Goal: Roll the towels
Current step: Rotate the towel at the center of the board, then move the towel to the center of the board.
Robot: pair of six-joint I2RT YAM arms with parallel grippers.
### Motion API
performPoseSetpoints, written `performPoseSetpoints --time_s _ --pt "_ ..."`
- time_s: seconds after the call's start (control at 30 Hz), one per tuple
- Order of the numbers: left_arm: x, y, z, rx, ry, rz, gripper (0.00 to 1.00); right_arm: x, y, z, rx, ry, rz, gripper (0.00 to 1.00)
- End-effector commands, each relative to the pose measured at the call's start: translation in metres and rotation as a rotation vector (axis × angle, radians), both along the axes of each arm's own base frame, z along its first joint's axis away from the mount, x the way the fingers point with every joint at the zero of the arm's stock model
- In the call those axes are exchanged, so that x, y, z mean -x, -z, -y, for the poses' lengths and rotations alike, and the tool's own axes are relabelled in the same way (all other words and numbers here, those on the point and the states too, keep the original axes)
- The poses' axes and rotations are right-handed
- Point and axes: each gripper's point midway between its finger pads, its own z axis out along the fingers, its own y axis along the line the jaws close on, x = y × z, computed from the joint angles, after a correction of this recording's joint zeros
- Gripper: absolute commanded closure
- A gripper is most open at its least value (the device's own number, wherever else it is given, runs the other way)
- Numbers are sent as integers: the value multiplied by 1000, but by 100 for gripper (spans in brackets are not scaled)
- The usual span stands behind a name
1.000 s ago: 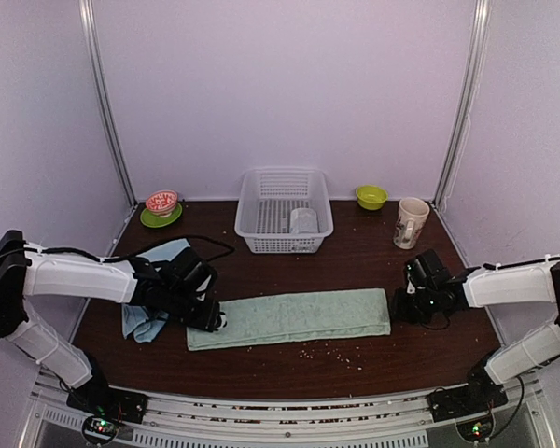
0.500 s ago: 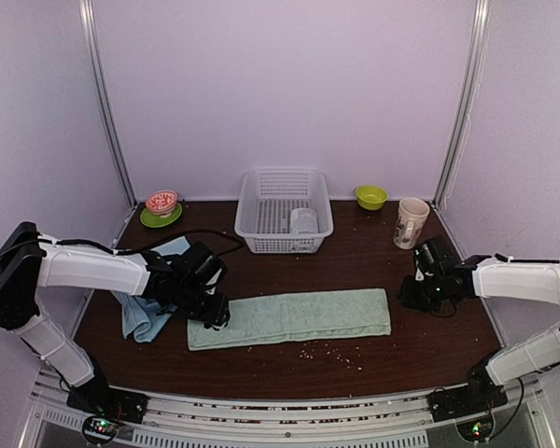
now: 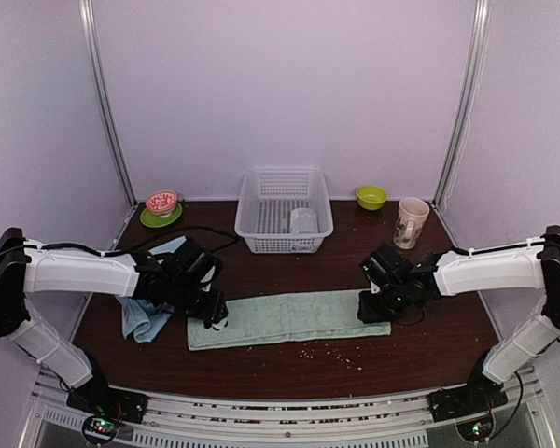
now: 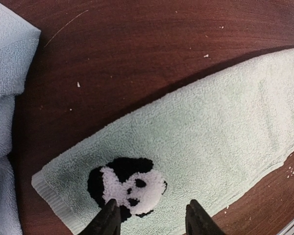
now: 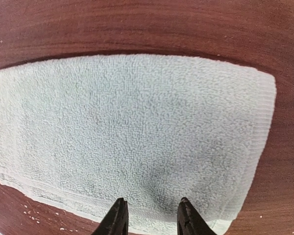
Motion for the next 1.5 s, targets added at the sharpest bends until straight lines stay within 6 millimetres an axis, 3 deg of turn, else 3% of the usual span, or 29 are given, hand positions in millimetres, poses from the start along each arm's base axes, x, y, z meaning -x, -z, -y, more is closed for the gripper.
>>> performPoseSetpoints --time_s 0.0,0.23,0.47,0.67,0.87,1.0,1.47 --pt "-1 -5 2 31 -7 31 54 5 20 5 90 -30 -53 67" --pt "5 4 2 54 -2 16 54 17 34 38 176 -22 -130 69" --pt "2 1 4 57 6 31 54 16 31 62 159 41 -144 66" --pt "0 -8 -1 43 -13 46 54 4 -5 58 72 86 -45 58" --pt "12 -3 -22 44 -107 16 54 -6 -30 84 27 197 60 59" --pt "19 -1 -30 58 -145 6 54 -5 -21 103 -19 269 59 65" --pt "17 -3 -26 57 -138 -1 54 -3 20 103 -106 325 -39 73"
